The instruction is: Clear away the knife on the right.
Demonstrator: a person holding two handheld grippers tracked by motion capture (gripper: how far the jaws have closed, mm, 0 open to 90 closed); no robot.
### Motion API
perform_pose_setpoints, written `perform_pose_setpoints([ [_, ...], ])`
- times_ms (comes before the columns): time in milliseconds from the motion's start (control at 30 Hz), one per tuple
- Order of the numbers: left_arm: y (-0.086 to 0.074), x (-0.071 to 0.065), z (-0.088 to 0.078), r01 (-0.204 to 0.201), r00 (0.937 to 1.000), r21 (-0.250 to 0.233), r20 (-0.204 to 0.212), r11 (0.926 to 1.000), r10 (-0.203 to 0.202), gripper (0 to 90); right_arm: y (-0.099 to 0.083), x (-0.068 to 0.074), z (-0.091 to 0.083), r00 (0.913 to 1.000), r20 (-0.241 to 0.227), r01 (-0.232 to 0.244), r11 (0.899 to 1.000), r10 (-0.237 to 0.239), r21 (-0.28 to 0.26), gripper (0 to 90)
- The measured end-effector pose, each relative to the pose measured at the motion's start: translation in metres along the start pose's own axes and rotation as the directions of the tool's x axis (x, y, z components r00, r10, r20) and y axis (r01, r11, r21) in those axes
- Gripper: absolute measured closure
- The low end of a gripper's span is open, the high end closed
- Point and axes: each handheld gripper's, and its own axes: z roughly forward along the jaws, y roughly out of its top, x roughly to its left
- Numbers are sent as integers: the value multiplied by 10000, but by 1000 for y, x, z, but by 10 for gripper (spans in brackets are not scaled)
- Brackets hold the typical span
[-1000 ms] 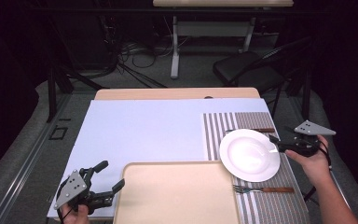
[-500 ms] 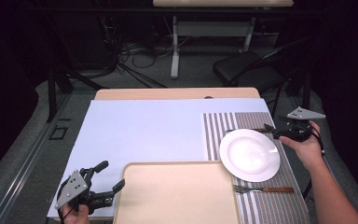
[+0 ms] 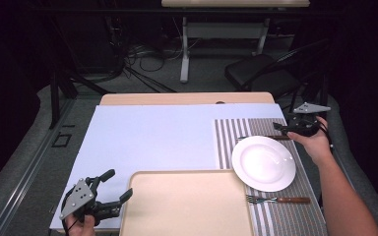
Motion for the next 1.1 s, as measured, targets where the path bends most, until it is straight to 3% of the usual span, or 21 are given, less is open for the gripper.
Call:
perform_pose_setpoints([
  [400, -1, 1, 0, 142, 9998, 2, -116, 9999, -142, 156, 15, -5, 20, 9998, -174, 101, 9993, -94, 364, 295],
  [600, -1, 1, -1, 138, 9999, 11, -96, 9999, -138, 156, 19, -3, 24, 9968, -453, 685, 9958, -657, 614, 363],
  [733, -1, 0, 0, 119, 9999, 26, -78, 9999, -119, 156, 14, -2, 26, 9856, -768, 1593, 9791, -1504, 1263, 409],
  [767, -1, 1, 0, 118, 9999, 17, -54, 9999, -118, 156, 14, -2, 26, 9856, -768, 1593, 9791, -1504, 1263, 409],
  [800, -1, 1, 0, 123, 9999, 10, -41, 9999, -123, 156, 12, -2, 26, 9782, -881, 1999, 9679, -1882, 1521, 418],
  [833, -1, 1, 0, 123, 9999, 10, -41, 9999, -123, 156, 12, -2, 26, 9782, -881, 1999, 9679, -1882, 1521, 418],
  [867, -1, 1, 1, 129, 9999, 29, -38, 9999, -129, 156, 12, -1, 26, 9661, -973, 2538, 9489, -2392, 1875, 423],
  [1000, -1, 0, 1, 123, 9999, 52, 19, 9999, -123, 156, 14, 2, 23, 9319, -1163, 3618, 9031, -3435, 2312, 425],
  [1067, -1, 0, 1, 97, 9999, 65, 40, 9999, -98, 156, 16, 2, 22, 9113, -1244, 4118, 8731, -3926, 2609, 425],
  [1100, -1, 0, 2, 92, 9999, 66, 41, 9999, -92, 156, 16, 2, 22, 9113, -1244, 4118, 8731, -3926, 2609, 425],
])
